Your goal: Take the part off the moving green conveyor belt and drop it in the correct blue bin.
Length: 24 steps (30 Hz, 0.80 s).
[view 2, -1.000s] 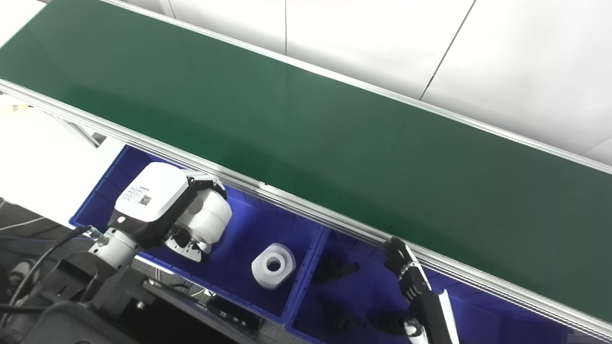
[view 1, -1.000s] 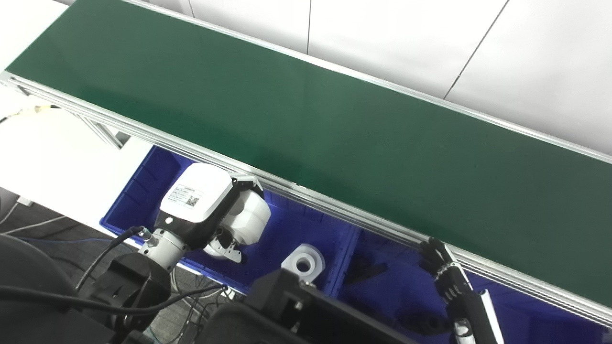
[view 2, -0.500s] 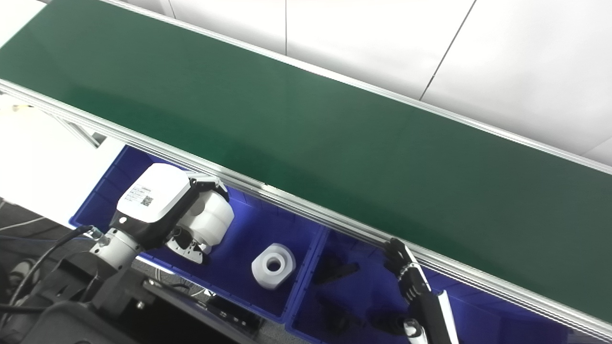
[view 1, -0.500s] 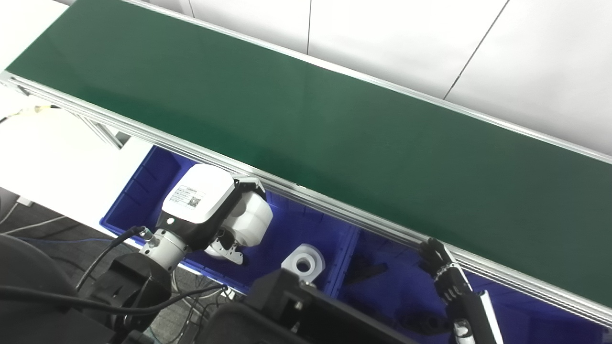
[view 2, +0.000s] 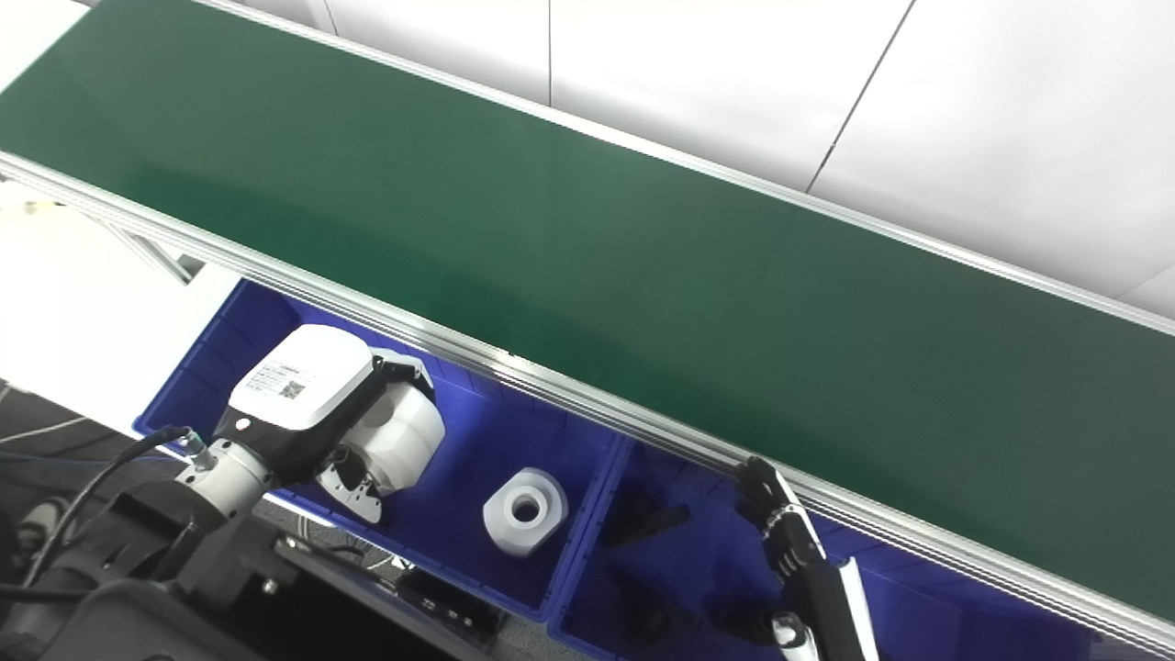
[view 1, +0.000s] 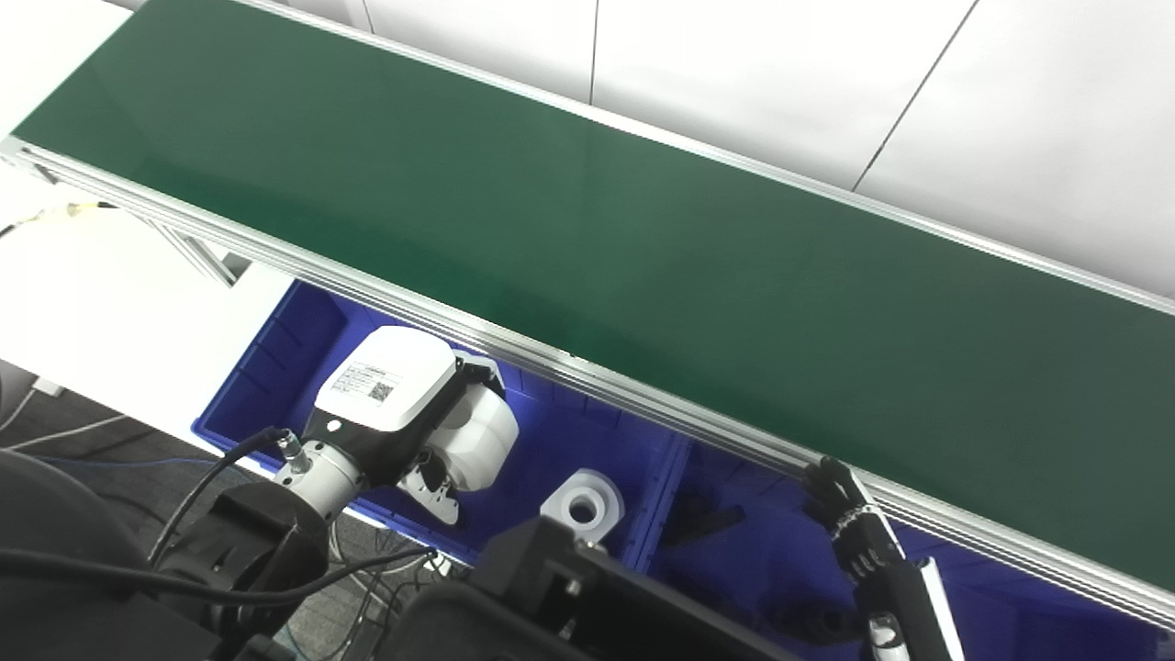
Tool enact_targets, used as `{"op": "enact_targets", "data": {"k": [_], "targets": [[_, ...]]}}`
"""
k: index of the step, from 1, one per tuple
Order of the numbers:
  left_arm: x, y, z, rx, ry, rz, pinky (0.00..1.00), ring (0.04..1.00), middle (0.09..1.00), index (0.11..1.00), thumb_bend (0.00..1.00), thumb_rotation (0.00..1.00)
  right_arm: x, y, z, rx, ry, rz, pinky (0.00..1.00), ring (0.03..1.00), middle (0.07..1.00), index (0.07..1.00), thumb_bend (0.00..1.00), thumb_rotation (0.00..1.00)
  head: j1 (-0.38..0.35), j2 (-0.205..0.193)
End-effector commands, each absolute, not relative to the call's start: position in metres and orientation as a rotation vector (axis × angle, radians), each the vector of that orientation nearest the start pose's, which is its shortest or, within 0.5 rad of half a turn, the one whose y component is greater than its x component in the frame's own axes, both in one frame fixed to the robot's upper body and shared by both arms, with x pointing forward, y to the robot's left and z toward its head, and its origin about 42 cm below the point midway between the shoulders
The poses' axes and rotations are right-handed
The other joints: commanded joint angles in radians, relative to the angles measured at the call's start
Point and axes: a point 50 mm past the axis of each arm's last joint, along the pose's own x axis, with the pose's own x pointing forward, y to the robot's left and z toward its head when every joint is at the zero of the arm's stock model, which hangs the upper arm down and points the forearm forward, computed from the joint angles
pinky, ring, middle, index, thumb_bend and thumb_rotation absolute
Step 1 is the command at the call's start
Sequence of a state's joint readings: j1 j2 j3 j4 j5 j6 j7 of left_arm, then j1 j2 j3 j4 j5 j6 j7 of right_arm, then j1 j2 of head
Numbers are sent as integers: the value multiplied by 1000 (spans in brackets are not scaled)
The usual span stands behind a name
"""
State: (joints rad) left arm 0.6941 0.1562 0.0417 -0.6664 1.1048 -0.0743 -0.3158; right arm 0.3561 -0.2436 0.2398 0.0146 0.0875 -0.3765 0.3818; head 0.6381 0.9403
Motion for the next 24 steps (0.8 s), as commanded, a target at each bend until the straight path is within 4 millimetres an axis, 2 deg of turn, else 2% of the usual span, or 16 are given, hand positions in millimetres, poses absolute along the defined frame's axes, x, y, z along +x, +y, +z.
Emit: {"op": "enact_targets", "data": {"k": [1, 4, 5, 6, 8, 9, 10, 12, 14, 15, 16, 18, 19, 21, 23, 24], "targets": [[66, 262, 163, 1301, 180, -214, 1000, 1000, 1000, 1000, 1000, 727, 136, -223, 42, -59, 10, 563, 881, 912, 903, 921, 945, 920, 1, -1], [67, 258, 162, 1246, 82, -134, 1000, 1000, 1000, 1000, 1000, 588, 136, -223, 41, -58, 11, 562, 881, 911, 902, 919, 947, 919, -2, -3], [68, 256, 162, 1228, 33, -92, 789, 815, 832, 816, 988, 372, 136, -223, 41, -57, 11, 561, 882, 911, 902, 919, 944, 917, -2, -3], [69, 255, 162, 1212, -8, -62, 716, 752, 775, 753, 984, 299, 136, -223, 41, -55, 11, 560, 882, 911, 901, 919, 943, 916, -1, -9], [71, 254, 162, 1217, -9, -74, 641, 691, 720, 720, 997, 362, 136, -222, 42, -54, 10, 559, 877, 909, 901, 919, 950, 915, 0, -11], [71, 255, 163, 1228, 9, -94, 768, 840, 885, 886, 1000, 526, 136, -222, 41, -54, 10, 559, 876, 907, 900, 919, 949, 915, 0, -11], [73, 255, 163, 1245, 32, -117, 813, 891, 942, 942, 1000, 581, 136, -222, 41, -57, 8, 559, 876, 907, 900, 919, 949, 915, -5, -8], [74, 256, 163, 1252, 38, -123, 961, 978, 988, 988, 1000, 608, 135, -222, 41, -59, 6, 558, 874, 903, 897, 917, 943, 920, -10, -4], [75, 256, 162, 1232, 21, -104, 939, 968, 968, 939, 1000, 528, 135, -222, 42, -58, 6, 556, 874, 903, 897, 917, 950, 922, -10, -4], [76, 255, 162, 1222, 15, -94, 888, 941, 939, 907, 1000, 547, 135, -222, 42, -57, 7, 556, 874, 905, 898, 917, 953, 921, -10, -4], [77, 255, 162, 1214, 36, -104, 915, 965, 975, 962, 1000, 617, 135, -222, 41, -55, 8, 556, 876, 906, 899, 918, 953, 921, -10, -4], [78, 254, 162, 1216, 76, -126, 986, 995, 996, 994, 1000, 664, 135, -222, 41, -53, 7, 557, 878, 908, 901, 920, 952, 921, -8, -7], [79, 253, 162, 1222, 93, -135, 996, 999, 999, 998, 1000, 653, 135, -222, 40, -54, 6, 557, 875, 908, 902, 922, 953, 921, -8, -7], [80, 253, 162, 1215, 34, -97, 999, 1000, 995, 969, 1000, 567, 135, -221, 41, -51, 3, 557, 874, 908, 903, 922, 949, 919, -13, -7], [81, 252, 163, 1208, -7, -60, 840, 889, 875, 828, 957, 390, 135, -220, 42, -51, 3, 557, 873, 908, 902, 919, 944, 917, -12, -7], [82, 251, 164, 1207, 6, -60, 846, 889, 889, 895, 989, 475, 135, -220, 42, -50, 6, 558, 879, 909, 902, 920, 939, 915, -12, -7]]}}
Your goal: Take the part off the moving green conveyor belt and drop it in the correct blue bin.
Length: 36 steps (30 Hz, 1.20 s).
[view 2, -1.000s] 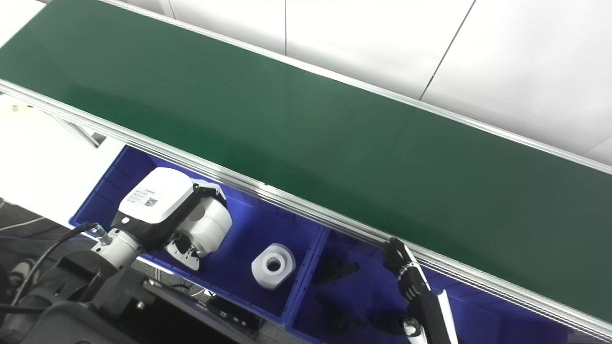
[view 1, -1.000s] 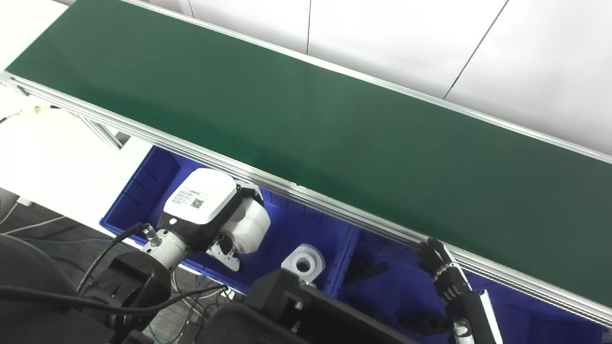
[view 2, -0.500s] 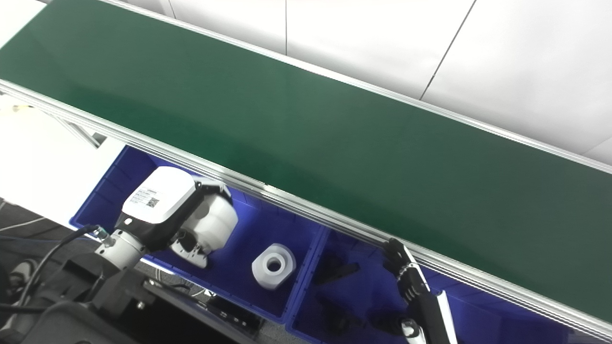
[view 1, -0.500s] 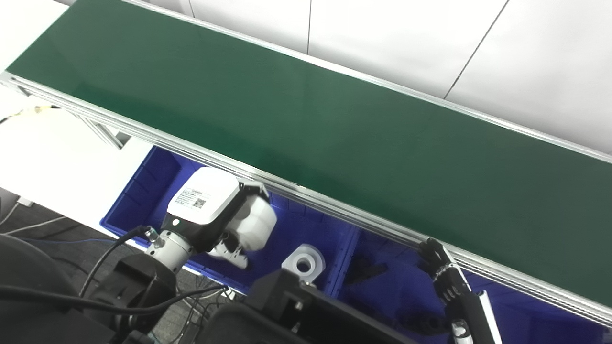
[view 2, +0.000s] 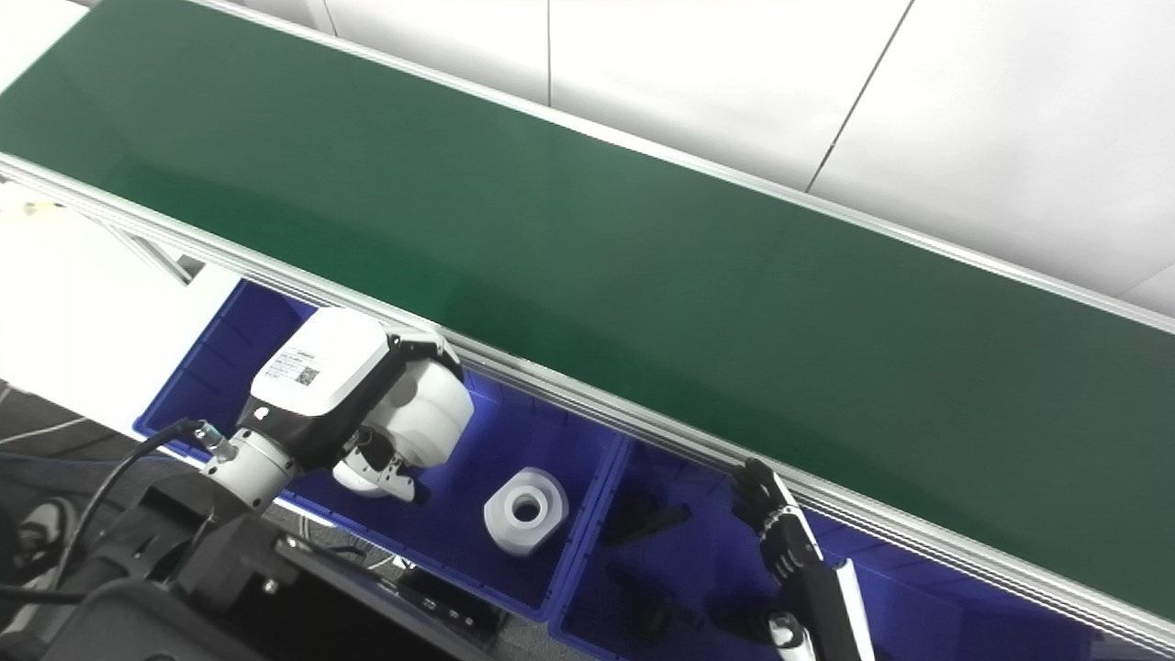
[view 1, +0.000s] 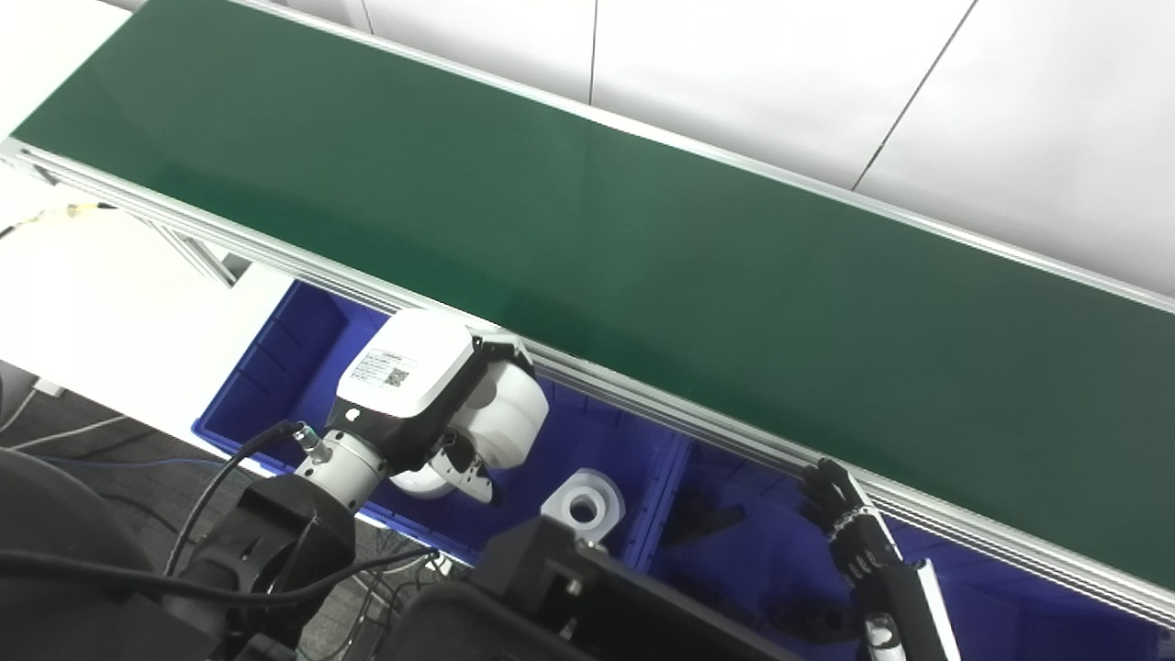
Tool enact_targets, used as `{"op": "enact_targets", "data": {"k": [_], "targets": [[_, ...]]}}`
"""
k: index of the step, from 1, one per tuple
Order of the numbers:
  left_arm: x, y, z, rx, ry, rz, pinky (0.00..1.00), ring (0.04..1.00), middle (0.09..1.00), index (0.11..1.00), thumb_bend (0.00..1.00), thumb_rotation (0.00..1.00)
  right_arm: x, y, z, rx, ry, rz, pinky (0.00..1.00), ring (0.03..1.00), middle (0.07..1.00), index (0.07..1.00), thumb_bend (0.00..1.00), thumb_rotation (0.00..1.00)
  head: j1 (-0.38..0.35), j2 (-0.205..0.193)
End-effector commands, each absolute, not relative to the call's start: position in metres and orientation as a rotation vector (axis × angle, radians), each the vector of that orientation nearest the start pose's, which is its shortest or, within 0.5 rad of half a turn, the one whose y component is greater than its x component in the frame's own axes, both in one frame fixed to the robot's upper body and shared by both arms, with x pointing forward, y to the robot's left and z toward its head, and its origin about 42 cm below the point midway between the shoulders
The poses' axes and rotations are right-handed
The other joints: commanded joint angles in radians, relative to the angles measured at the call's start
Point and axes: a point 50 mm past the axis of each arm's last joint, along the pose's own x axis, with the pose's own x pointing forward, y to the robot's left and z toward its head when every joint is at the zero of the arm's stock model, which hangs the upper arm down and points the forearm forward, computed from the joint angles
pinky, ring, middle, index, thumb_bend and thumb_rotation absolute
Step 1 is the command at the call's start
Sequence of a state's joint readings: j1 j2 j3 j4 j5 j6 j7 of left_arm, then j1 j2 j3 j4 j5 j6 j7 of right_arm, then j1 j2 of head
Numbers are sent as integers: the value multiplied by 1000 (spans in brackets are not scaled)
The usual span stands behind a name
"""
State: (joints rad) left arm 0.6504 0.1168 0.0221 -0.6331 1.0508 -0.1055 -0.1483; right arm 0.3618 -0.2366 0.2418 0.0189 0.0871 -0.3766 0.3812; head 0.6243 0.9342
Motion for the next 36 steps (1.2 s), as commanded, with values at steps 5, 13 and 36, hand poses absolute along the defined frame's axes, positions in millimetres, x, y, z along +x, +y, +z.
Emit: {"op": "enact_targets", "data": {"k": [5, 13, 36], "targets": [[84, 254, 165, 1267, 96, -136, 993, 995, 995, 996, 1000, 661, 134, -220, 42, -51, 4, 555, 876, 907, 898, 917, 935, 917, -4, 0], [86, 253, 163, 1251, 107, -135, 998, 998, 996, 995, 1000, 619, 134, -221, 41, -48, 10, 555, 873, 906, 899, 919, 949, 916, -5, -5], [94, 209, 175, 828, -185, -194, 1000, 1000, 1000, 1000, 1000, 823, 133, -208, 43, -37, 4, 565, 876, 916, 908, 916, 953, 910, -238, 26]]}}
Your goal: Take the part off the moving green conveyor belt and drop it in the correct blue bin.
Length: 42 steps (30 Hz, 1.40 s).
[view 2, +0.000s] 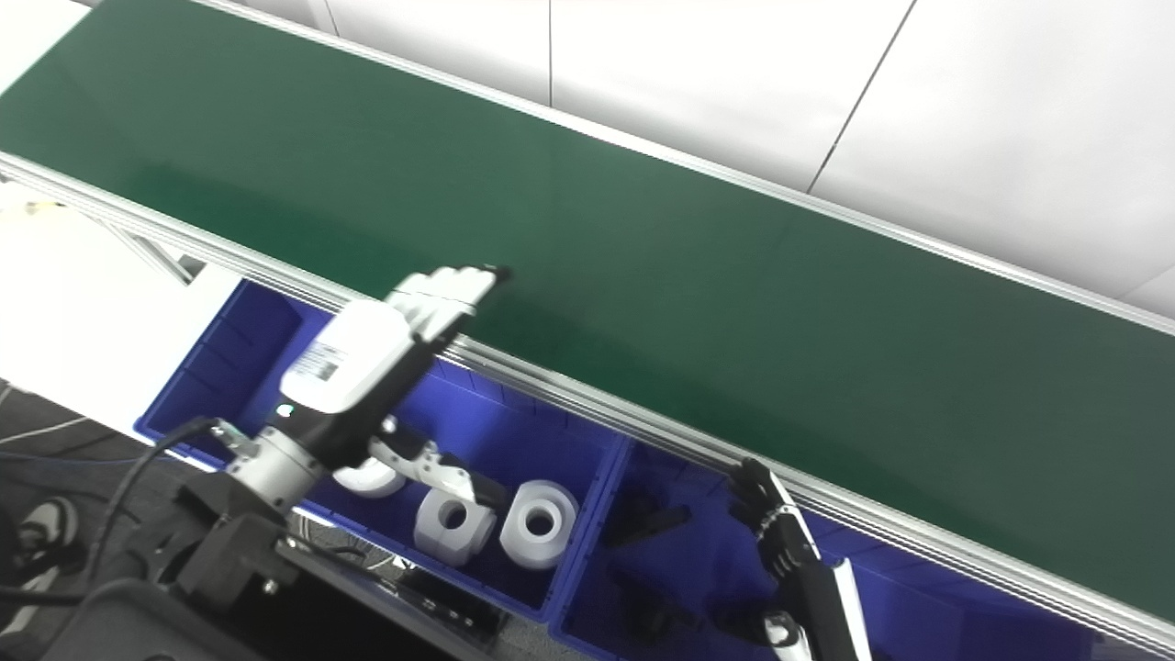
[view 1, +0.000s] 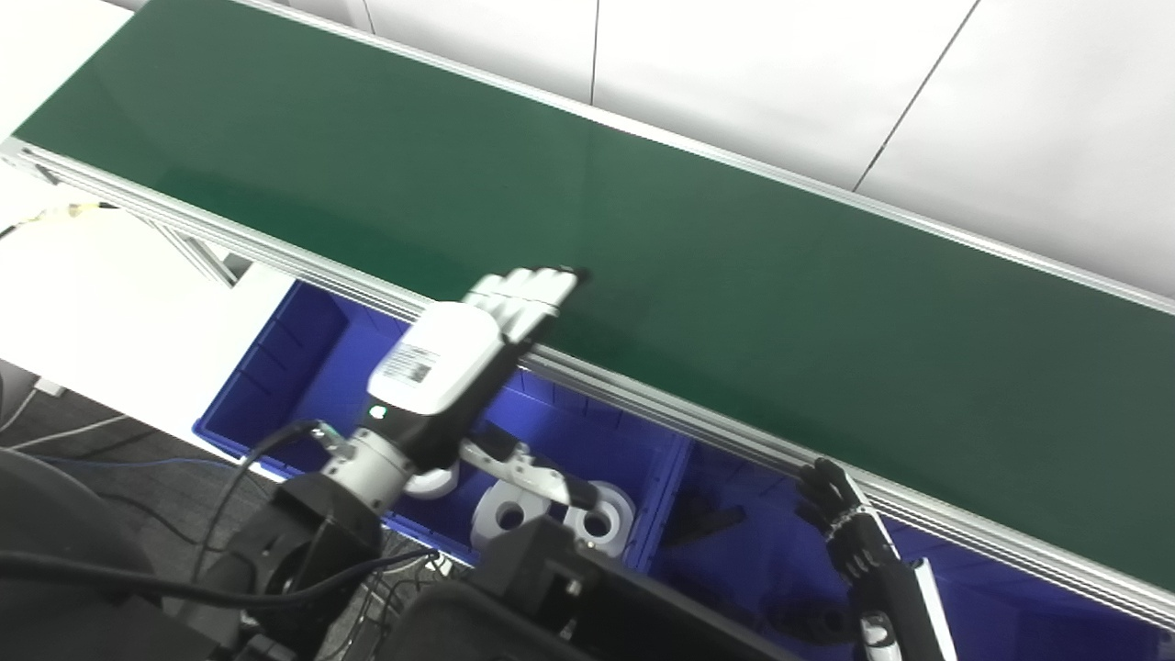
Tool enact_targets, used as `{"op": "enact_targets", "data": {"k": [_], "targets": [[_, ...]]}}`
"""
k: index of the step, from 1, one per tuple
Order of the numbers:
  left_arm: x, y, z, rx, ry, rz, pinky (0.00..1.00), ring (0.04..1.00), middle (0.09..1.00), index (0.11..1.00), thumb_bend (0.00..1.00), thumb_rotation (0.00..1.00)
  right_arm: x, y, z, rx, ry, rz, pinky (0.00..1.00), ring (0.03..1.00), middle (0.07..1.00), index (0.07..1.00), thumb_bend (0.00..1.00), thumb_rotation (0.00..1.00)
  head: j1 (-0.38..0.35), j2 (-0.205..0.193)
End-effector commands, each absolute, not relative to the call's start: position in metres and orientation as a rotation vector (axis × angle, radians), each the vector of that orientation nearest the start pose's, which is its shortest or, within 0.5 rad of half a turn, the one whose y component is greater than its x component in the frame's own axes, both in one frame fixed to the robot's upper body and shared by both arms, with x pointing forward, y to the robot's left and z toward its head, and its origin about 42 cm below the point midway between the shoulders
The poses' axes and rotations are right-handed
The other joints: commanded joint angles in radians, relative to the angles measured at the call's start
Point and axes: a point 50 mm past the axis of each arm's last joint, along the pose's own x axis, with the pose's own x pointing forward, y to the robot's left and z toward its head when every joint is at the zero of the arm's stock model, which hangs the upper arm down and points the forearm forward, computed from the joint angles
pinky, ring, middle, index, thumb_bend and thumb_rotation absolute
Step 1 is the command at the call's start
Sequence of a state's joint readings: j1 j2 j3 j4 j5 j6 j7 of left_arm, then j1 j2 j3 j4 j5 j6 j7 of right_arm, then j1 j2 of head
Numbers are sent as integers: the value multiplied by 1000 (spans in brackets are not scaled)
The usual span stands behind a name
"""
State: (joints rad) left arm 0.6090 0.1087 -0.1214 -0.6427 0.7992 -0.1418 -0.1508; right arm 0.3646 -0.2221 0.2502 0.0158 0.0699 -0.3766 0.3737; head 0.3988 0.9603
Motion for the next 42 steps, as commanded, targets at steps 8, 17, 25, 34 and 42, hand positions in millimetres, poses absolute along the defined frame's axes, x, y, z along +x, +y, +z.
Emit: {"op": "enact_targets", "data": {"k": [8, 17, 25, 34, 42], "targets": [[100, 183, 152, 478, -84, -376, 1000, 1000, 1000, 993, 1000, 846, 129, -171, 43, -32, -27, 541, 852, 887, 889, 897, 958, 945, -348, -20], [103, 167, 99, 198, -18, -402, 1000, 1000, 1000, 1000, 1000, 878, 123, -144, 43, -74, -46, 463, 893, 931, 945, 920, 1000, 977, -506, -56], [107, 157, 76, 135, -8, -401, 1000, 1000, 1000, 1000, 1000, 852, 120, -150, 43, -77, -42, 447, 916, 944, 962, 935, 1000, 980, -438, -52], [103, 146, 63, 131, 3, -405, 1000, 1000, 1000, 1000, 1000, 847, 117, -170, 41, -80, -22, 458, 918, 939, 961, 934, 998, 970, -273, -68], [104, 131, 54, 149, 21, -400, 1000, 1000, 1000, 1000, 1000, 867, 118, -188, 34, -88, -14, 461, 923, 951, 969, 940, 1000, 976, -130, -98]]}}
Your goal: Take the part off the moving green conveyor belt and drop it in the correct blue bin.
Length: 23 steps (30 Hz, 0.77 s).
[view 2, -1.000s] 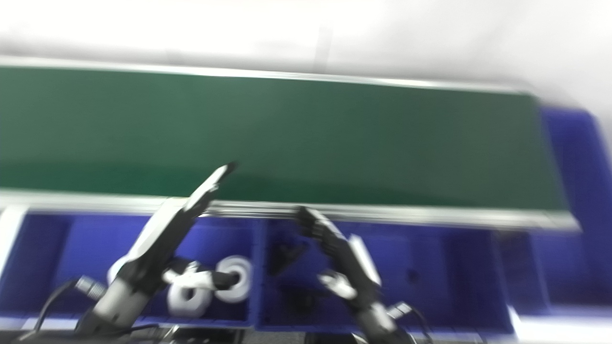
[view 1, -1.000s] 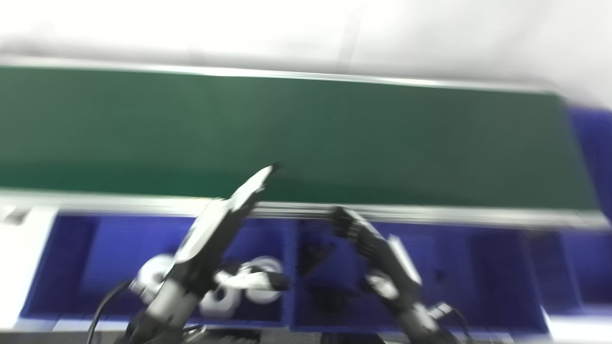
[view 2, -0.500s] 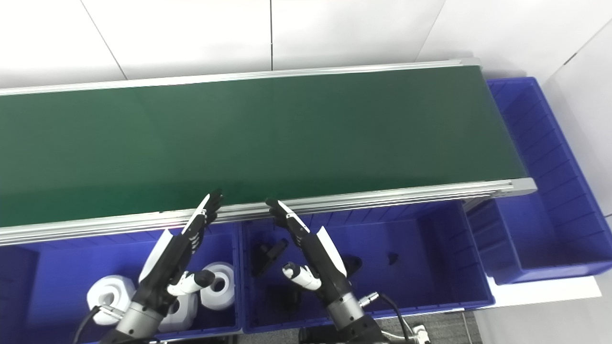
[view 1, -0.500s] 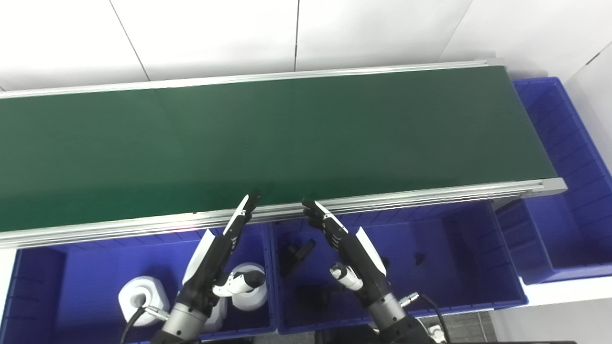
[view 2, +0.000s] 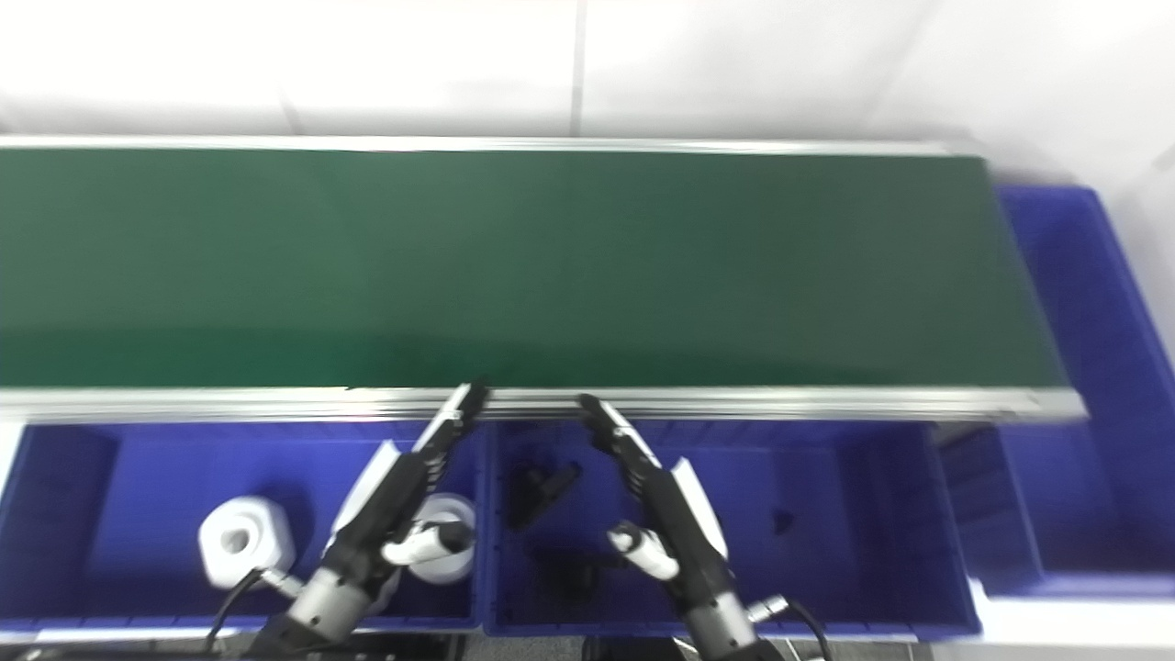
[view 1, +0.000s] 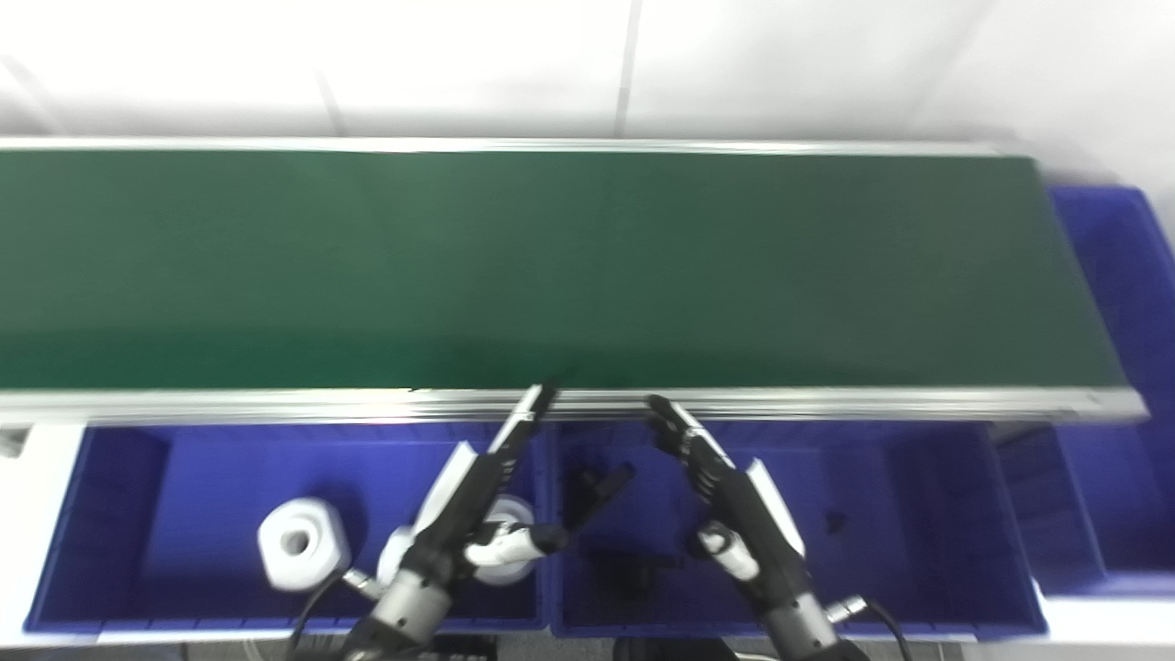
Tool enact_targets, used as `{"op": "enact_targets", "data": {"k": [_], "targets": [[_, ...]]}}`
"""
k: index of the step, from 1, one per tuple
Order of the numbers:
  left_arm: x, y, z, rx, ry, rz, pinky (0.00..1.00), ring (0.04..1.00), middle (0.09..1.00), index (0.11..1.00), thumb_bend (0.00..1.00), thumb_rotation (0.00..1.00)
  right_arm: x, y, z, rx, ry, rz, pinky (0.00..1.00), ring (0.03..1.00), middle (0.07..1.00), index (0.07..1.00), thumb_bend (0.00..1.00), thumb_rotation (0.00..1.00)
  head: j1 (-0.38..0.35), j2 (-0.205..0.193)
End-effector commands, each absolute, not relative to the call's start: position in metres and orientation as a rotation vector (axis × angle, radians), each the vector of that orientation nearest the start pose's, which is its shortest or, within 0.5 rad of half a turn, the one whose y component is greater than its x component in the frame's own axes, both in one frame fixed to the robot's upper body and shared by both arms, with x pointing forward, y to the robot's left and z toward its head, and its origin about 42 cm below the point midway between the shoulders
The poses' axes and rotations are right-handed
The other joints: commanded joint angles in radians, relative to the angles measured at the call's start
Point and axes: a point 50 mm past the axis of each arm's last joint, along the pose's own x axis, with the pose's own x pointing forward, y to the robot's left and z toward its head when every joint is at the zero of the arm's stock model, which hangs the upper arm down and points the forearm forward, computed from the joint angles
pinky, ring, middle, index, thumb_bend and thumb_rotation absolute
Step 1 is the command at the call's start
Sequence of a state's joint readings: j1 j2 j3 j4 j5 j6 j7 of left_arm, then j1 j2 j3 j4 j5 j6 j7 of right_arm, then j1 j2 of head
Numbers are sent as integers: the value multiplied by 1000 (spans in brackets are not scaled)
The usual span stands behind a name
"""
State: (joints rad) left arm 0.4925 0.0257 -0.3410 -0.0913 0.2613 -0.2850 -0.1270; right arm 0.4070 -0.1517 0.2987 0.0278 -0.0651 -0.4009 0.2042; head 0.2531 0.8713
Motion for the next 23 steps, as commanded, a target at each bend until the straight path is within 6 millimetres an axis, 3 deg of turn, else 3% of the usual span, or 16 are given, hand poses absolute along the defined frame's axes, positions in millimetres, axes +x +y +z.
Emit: {"op": "enact_targets", "data": {"k": [1, 12, 23], "targets": [[104, 131, 53, 154, 22, -398, 1000, 1000, 1000, 1000, 1000, 875, 118, -189, 33, -90, -13, 462, 924, 951, 970, 940, 1000, 980, 16, -9], [99, 137, 55, 186, -15, -385, 1000, 1000, 1000, 1000, 1000, 927, 117, -187, 28, -90, 2, 469, 921, 945, 964, 926, 1000, 967, -48, -25], [94, 152, 49, 201, 2, -385, 1000, 1000, 1000, 1000, 1000, 947, 112, -172, 24, -93, 10, 476, 904, 933, 962, 930, 995, 966, -143, -47]]}}
